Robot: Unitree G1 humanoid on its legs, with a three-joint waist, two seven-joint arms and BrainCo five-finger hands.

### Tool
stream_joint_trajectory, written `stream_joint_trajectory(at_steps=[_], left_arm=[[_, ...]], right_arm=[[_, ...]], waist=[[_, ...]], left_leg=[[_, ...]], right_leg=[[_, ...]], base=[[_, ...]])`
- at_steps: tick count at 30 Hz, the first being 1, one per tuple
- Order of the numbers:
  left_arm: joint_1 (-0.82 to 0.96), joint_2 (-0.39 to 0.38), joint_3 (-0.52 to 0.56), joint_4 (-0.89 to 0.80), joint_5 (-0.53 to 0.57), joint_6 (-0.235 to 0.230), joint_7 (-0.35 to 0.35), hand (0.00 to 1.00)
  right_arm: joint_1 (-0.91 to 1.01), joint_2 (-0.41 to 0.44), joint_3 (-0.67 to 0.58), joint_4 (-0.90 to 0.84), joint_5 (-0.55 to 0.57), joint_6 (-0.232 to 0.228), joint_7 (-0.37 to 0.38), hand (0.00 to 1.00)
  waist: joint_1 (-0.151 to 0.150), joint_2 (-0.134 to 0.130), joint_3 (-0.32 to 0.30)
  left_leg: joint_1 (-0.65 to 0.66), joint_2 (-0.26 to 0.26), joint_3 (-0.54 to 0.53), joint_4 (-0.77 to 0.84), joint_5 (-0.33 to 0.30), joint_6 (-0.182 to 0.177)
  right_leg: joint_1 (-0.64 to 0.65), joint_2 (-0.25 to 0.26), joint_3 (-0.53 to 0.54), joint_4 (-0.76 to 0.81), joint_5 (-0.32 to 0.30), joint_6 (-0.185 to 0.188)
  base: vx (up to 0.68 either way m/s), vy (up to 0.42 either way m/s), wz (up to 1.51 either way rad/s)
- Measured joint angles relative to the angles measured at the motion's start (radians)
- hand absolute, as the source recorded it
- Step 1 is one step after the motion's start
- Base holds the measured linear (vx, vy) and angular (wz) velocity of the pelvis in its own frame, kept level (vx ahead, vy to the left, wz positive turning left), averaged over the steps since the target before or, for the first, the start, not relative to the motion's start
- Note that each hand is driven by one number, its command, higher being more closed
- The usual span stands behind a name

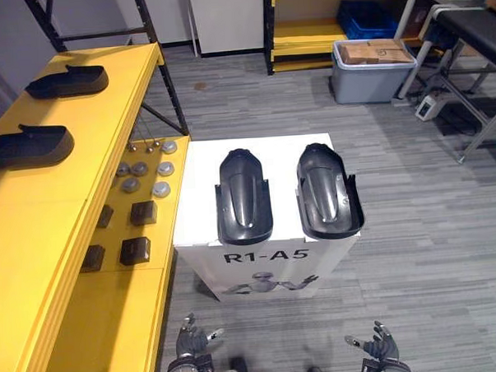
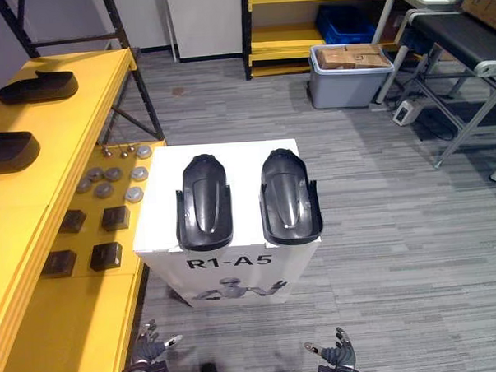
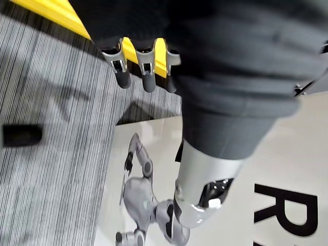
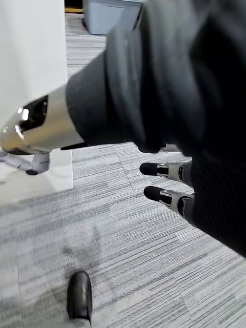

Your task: Walk over and take plastic housings, then place them on the shelf

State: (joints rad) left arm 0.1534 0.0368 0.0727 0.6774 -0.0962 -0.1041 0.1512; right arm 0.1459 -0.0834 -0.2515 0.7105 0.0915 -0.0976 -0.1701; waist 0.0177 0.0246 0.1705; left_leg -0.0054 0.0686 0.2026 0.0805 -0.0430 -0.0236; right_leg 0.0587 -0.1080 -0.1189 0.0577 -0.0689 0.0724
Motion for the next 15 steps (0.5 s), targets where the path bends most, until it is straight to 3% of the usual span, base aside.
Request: stream_joint_trajectory(at_steps=[2, 8, 12, 15], left_arm=[[0.001, 0.009, 0.000, -0.001, 0.001, 0.000, -0.002, 0.00], [0.012, 0.021, -0.004, -0.011, 0.002, -0.001, -0.011, 0.00], [0.045, 0.034, -0.023, -0.011, 0.002, -0.001, -0.028, 0.00], [0.058, 0.039, -0.027, -0.011, 0.002, -0.002, -0.033, 0.00]], right_arm=[[0.001, -0.014, -0.046, -0.083, 0.000, 0.001, -0.009, 0.00], [0.000, -0.180, -0.131, -0.408, -0.004, 0.000, -0.026, 0.00], [-0.067, -0.235, -0.129, -0.613, -0.034, -0.002, -0.027, 0.00], [-0.150, -0.247, -0.071, -0.673, -0.092, -0.013, -0.033, 0.00]], waist=[[-0.001, -0.002, -0.001], [-0.008, -0.013, -0.021], [-0.032, -0.022, -0.030], [-0.031, -0.034, -0.041]], left_leg=[[0.006, -0.004, 0.012, -0.012, 0.001, 0.001], [0.028, -0.001, 0.015, -0.043, 0.002, 0.002], [0.027, -0.003, 0.014, -0.061, 0.012, -0.001], [0.026, -0.006, 0.014, -0.082, 0.029, 0.000]], right_leg=[[-0.002, 0.002, 0.009, 0.000, -0.001, 0.001], [-0.003, 0.011, 0.029, -0.001, 0.000, 0.001], [-0.012, 0.011, 0.030, -0.001, 0.000, 0.001], [-0.025, 0.012, 0.030, 0.000, 0.000, 0.000]], base=[[0.13, 0.039, -0.17], [0.07, 0.008, -0.07], [0.00, 0.000, 0.00], [-0.03, -0.003, -0.01]])
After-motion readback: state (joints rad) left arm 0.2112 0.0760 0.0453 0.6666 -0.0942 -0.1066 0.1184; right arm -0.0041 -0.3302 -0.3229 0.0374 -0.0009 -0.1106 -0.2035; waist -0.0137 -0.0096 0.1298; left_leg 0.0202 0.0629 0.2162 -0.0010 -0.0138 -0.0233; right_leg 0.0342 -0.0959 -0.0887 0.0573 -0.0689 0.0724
